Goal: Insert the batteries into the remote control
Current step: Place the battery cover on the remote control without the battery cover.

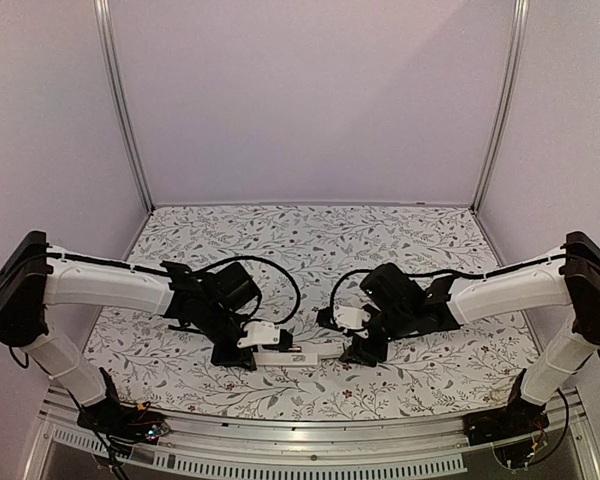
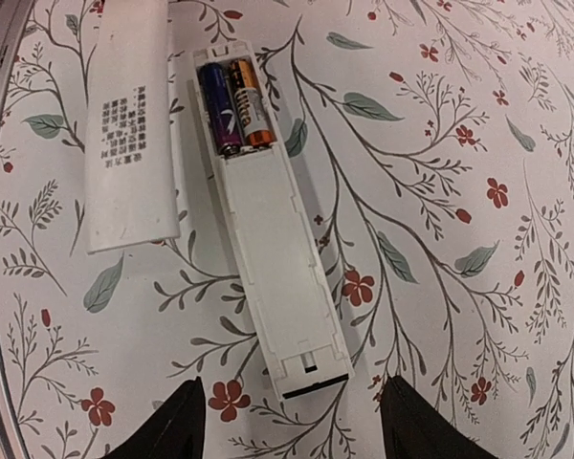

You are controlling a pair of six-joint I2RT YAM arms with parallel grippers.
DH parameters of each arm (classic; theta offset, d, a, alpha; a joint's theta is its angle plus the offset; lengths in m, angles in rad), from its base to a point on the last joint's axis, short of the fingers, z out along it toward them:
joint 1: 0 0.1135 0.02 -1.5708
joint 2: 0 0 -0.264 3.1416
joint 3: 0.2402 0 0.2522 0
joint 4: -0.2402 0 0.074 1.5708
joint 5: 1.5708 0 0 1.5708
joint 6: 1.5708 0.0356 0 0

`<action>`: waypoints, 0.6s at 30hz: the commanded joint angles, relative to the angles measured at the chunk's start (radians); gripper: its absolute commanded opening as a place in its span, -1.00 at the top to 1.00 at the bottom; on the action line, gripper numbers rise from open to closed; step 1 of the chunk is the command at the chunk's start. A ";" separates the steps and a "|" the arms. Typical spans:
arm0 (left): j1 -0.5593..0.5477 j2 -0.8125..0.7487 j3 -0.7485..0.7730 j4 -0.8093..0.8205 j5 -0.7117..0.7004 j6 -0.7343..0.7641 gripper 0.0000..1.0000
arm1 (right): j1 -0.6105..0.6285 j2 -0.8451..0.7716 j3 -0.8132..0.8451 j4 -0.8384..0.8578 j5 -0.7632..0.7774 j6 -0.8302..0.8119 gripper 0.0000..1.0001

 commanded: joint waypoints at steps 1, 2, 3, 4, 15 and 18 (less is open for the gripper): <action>0.020 0.061 0.040 0.015 0.015 0.018 0.86 | 0.022 0.021 -0.015 0.050 0.049 -0.067 -0.22; 0.027 0.067 0.040 0.027 0.014 0.018 0.86 | 0.023 0.024 -0.017 0.060 0.047 -0.070 -0.21; 0.033 0.072 0.040 0.037 0.015 0.021 0.85 | 0.022 0.027 -0.017 0.068 0.043 -0.076 -0.20; 0.037 0.076 0.041 0.047 0.017 0.025 0.85 | 0.022 0.034 -0.014 0.073 0.038 -0.080 -0.20; 0.053 0.139 0.097 0.072 0.024 0.055 0.84 | 0.028 0.084 0.030 0.080 0.014 -0.129 -0.18; 0.053 0.162 0.104 0.067 0.028 0.053 0.84 | 0.029 0.076 0.037 0.085 0.023 -0.137 -0.18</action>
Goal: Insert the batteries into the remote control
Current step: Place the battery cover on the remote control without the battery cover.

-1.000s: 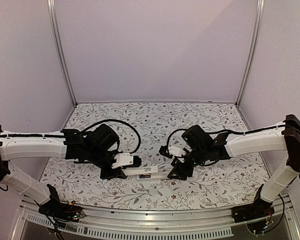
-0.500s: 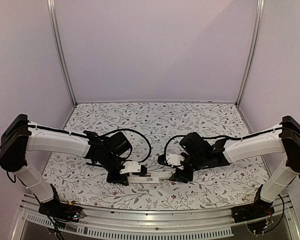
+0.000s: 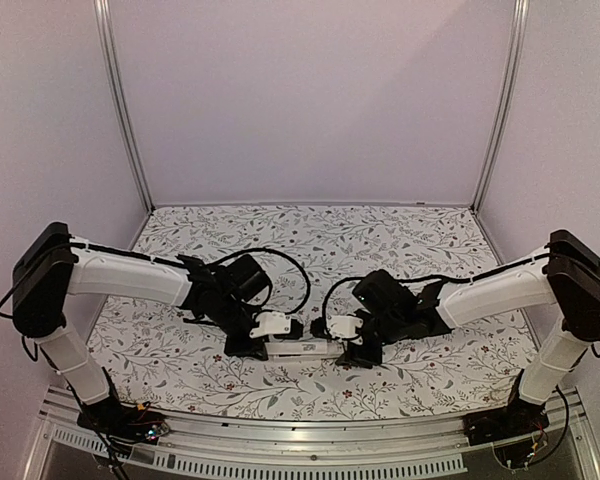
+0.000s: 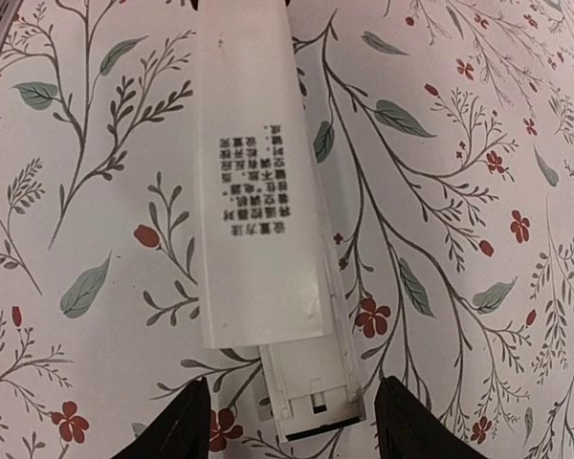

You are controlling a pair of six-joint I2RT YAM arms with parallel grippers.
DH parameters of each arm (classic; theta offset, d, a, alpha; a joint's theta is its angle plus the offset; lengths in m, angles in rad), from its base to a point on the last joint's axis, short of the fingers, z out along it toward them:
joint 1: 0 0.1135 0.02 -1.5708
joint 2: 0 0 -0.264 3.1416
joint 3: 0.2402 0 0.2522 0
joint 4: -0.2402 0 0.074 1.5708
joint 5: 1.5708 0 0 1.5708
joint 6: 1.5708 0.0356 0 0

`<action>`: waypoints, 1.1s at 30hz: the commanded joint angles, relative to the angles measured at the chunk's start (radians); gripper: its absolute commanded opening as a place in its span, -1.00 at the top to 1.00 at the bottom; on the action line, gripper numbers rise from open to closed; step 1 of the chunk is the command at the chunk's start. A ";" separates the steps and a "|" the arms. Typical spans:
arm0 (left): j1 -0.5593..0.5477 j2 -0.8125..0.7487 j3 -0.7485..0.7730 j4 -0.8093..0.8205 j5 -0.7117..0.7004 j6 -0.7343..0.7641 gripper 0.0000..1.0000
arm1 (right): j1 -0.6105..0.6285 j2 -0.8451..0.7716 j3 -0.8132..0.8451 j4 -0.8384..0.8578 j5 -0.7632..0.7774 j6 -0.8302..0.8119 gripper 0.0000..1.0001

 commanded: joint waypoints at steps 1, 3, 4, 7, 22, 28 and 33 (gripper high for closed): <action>0.014 0.037 0.022 0.012 0.020 0.014 0.84 | 0.008 0.004 0.037 0.021 0.006 -0.028 -0.18; 0.014 0.039 0.018 0.017 0.021 0.010 0.83 | 0.009 0.005 0.047 0.022 0.000 -0.036 -0.18; 0.015 0.039 0.013 0.023 0.020 0.010 0.83 | 0.008 0.007 0.053 0.023 -0.004 -0.040 -0.17; 0.017 0.040 0.007 0.028 0.015 0.008 0.83 | 0.010 0.022 0.061 0.028 -0.015 -0.053 -0.15; 0.023 0.104 0.080 -0.007 0.015 -0.012 0.74 | 0.009 0.057 0.075 0.041 -0.026 -0.073 -0.13; 0.022 0.118 0.095 -0.027 0.033 -0.012 0.68 | 0.008 0.038 0.059 0.042 -0.015 -0.070 -0.13; 0.012 0.105 0.088 -0.042 0.045 -0.016 0.66 | 0.009 0.041 0.059 0.040 -0.007 -0.069 -0.12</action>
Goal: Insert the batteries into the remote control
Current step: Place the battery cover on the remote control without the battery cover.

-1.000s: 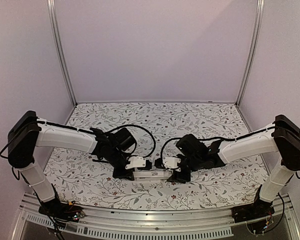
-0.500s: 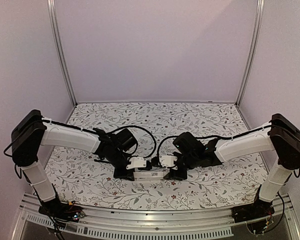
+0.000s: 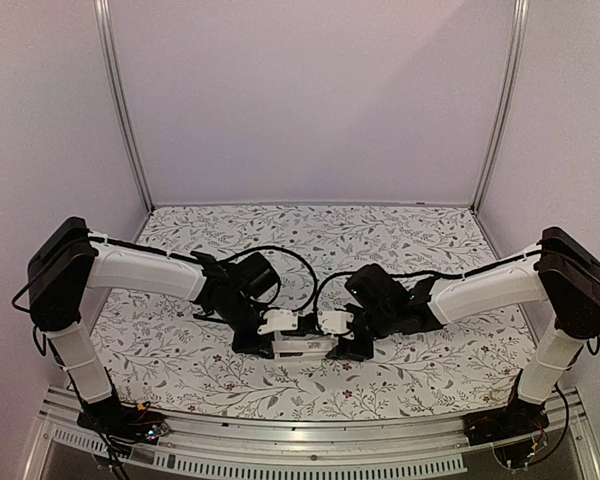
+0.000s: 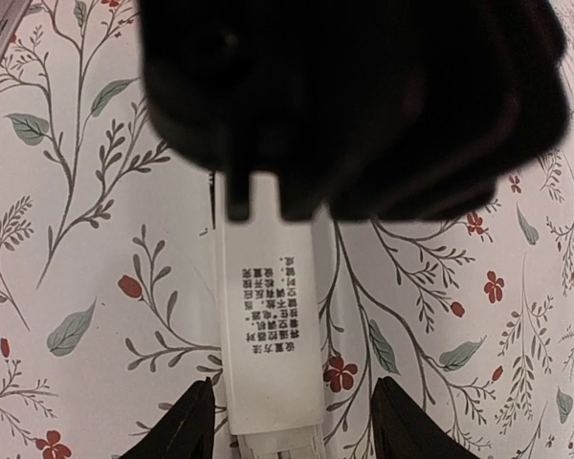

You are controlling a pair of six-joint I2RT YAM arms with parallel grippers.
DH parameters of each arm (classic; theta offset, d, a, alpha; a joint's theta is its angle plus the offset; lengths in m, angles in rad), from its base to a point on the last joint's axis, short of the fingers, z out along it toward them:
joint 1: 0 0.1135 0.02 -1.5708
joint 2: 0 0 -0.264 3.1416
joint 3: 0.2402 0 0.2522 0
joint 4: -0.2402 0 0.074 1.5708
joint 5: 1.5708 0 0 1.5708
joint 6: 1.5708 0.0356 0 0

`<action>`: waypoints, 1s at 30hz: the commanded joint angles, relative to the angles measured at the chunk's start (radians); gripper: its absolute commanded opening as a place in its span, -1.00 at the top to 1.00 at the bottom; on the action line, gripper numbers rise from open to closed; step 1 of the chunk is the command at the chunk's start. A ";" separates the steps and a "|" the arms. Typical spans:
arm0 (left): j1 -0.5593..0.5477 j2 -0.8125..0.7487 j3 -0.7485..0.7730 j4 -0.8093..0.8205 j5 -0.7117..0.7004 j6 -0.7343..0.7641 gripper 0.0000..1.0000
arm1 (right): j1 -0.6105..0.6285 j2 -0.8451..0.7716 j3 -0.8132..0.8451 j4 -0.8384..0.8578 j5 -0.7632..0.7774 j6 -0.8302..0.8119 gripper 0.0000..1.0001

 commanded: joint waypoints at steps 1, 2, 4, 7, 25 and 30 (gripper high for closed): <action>-0.002 0.004 0.008 -0.029 0.030 -0.010 0.66 | 0.008 -0.004 -0.006 0.008 0.010 0.000 -0.12; -0.003 0.004 0.008 -0.032 0.030 -0.014 0.65 | 0.008 -0.007 -0.007 0.006 0.012 0.000 -0.12; -0.002 0.002 0.008 -0.038 0.030 -0.020 0.64 | 0.007 -0.013 -0.010 0.004 0.015 0.001 -0.12; -0.003 0.010 0.016 -0.037 0.023 -0.034 0.61 | 0.008 -0.026 -0.013 0.004 0.018 0.001 -0.12; -0.011 0.048 0.039 -0.055 0.043 -0.069 0.47 | 0.007 -0.030 -0.016 -0.005 0.021 0.007 -0.09; -0.011 0.037 0.034 -0.060 0.061 -0.065 0.41 | 0.009 -0.032 -0.015 -0.009 0.019 0.005 -0.10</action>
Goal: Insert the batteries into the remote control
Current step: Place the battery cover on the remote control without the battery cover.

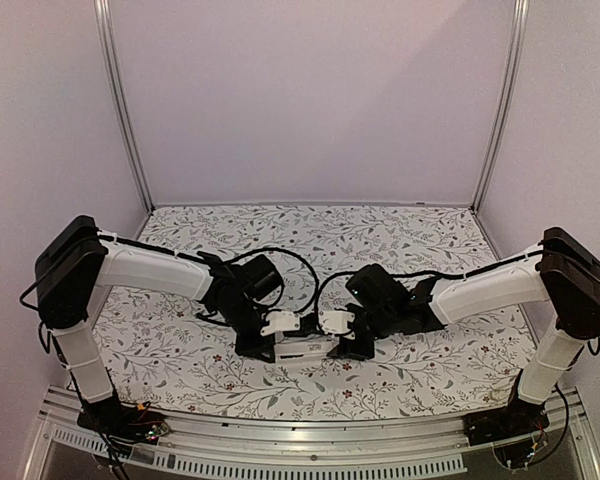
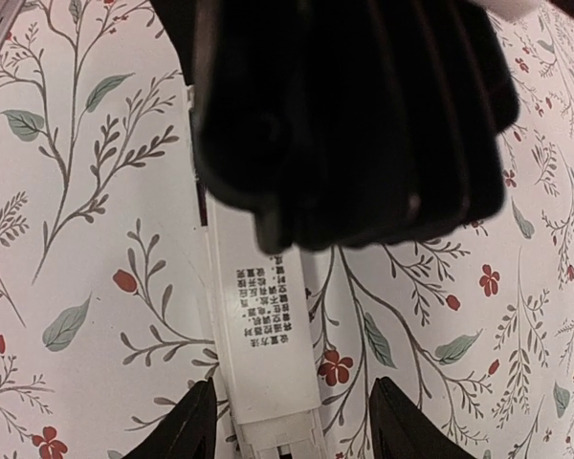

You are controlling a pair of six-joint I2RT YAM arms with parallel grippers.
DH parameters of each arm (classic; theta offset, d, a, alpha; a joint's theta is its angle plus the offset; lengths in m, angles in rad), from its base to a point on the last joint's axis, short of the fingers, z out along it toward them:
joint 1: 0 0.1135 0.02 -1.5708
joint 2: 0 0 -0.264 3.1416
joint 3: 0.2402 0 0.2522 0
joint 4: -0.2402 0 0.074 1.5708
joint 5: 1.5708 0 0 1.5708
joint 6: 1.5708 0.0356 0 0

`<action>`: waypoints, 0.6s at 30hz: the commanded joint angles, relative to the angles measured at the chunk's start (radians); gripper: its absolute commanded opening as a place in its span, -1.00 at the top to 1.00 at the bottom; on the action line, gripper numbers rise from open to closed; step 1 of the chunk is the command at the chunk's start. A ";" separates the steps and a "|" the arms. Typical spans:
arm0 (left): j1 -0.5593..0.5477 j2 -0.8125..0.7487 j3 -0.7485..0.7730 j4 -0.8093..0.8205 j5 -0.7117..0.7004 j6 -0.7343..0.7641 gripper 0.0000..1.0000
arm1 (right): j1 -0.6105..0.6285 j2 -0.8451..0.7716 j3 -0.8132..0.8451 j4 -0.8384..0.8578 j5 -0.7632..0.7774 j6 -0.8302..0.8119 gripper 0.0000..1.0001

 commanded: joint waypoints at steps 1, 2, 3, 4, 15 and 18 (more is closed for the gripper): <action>-0.005 -0.010 0.005 -0.026 0.031 0.001 0.40 | 0.008 -0.024 -0.008 -0.010 0.002 0.003 -0.10; -0.005 -0.013 0.003 -0.026 0.035 0.003 0.39 | 0.007 -0.022 -0.007 -0.010 0.001 0.003 -0.10; -0.005 -0.017 0.001 -0.027 0.037 0.007 0.38 | 0.007 -0.020 -0.006 -0.013 -0.001 0.001 -0.10; -0.005 -0.020 -0.002 -0.024 0.036 0.010 0.37 | 0.009 -0.018 -0.004 -0.013 -0.002 0.000 -0.10; -0.009 -0.029 -0.002 -0.028 0.047 0.017 0.16 | 0.013 -0.018 0.000 -0.021 0.001 0.002 -0.11; -0.009 -0.037 -0.003 -0.028 0.046 0.016 0.13 | 0.013 -0.016 0.000 -0.021 0.000 0.000 -0.12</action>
